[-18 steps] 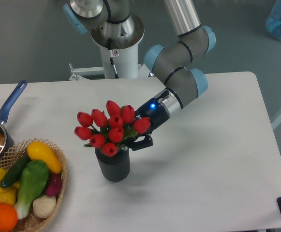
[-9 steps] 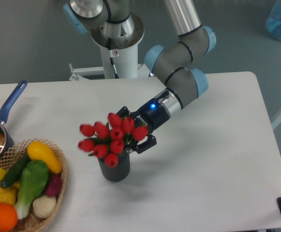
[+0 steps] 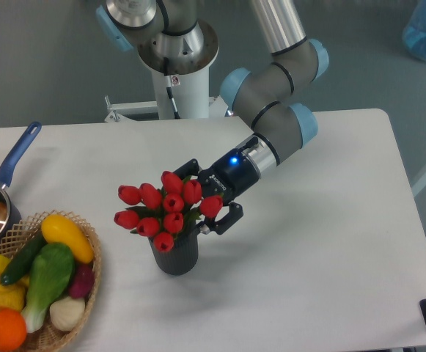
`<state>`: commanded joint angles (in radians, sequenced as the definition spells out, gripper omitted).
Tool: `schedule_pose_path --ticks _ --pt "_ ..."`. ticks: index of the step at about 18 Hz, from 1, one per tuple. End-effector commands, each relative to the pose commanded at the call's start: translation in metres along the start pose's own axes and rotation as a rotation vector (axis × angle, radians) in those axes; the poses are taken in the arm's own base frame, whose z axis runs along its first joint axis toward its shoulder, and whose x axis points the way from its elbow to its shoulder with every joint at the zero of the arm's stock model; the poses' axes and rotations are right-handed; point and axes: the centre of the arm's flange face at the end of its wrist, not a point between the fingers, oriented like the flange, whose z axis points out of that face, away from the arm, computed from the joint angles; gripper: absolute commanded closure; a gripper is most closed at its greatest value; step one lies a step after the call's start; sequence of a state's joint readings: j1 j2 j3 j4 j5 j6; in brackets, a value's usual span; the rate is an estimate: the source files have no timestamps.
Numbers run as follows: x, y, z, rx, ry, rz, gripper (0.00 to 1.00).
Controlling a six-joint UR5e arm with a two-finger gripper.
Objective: Insert the flowers into the vase
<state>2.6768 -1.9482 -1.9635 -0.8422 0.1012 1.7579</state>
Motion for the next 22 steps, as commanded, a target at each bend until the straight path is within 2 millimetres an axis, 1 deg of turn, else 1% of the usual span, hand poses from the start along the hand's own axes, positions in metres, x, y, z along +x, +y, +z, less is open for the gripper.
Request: schedule_pose_path --ticks 5,7,9,12,14,18,21,22 --pt "-0.001 0.002 -0.006 -0.06 0.001 0.008 0.01" --pt "0.0 0.004 -0.011 -0.12 0.003 0.014 0.01" --pt "-0.001 0.0 -0.018 -0.18 -0.001 0.02 0.0" --pt "-0.004 -0.001 -0.028 -0.214 -0.014 0.019 0.0" --pt "-0.012 -0.001 -0.042 -0.224 -0.037 0.025 0.0" --pt "-0.017 0.004 -0.056 -0.281 -0.052 0.022 0.0" --pt "-0.022 0.01 -0.074 -0.337 -0.072 0.018 0.0" --pt "-0.026 0.012 -0.085 -0.392 -0.081 0.022 0.0"
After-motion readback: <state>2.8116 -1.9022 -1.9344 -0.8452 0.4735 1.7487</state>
